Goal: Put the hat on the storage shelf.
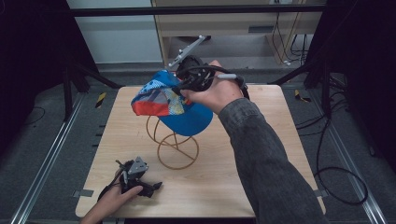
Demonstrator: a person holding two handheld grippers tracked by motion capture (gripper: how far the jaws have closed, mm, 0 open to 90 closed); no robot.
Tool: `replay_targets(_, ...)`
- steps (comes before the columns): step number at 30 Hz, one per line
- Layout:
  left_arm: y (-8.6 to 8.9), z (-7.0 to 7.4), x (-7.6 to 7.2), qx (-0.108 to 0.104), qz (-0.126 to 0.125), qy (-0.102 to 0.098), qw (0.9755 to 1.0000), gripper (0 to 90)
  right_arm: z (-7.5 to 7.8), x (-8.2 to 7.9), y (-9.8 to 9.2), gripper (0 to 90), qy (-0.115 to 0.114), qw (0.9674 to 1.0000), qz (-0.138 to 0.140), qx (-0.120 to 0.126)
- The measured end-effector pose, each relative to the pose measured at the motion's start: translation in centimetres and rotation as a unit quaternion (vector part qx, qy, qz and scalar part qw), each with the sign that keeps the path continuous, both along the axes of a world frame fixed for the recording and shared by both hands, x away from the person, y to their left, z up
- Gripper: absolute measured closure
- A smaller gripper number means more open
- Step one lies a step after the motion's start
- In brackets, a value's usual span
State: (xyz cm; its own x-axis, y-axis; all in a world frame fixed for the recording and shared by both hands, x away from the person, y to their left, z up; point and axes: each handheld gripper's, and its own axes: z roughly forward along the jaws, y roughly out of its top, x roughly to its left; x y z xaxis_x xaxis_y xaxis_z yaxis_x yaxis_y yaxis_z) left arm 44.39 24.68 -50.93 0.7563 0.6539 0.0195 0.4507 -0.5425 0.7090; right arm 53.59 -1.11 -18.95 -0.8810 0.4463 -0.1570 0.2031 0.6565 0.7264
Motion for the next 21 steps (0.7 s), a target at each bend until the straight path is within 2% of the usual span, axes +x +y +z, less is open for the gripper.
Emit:
replay_targets(7,0.0,0.0,0.0,0.000,0.000,0.000,1.0000,0.0,-0.2,0.7,1.5,90.0,0.010,0.9999,0.004,-0.009)
replay_targets(12,0.0,0.0,0.0,0.000,-0.001,0.000,1.0000,0.0,-1.0,1.0,2.5,90.0,0.014,0.9995,0.008,-0.027)
replay_targets(21,0.0,0.0,0.0,0.000,-0.001,0.000,1.0000,0.0,-2.0,1.6,3.1,90.0,0.023,0.9992,0.008,-0.032)
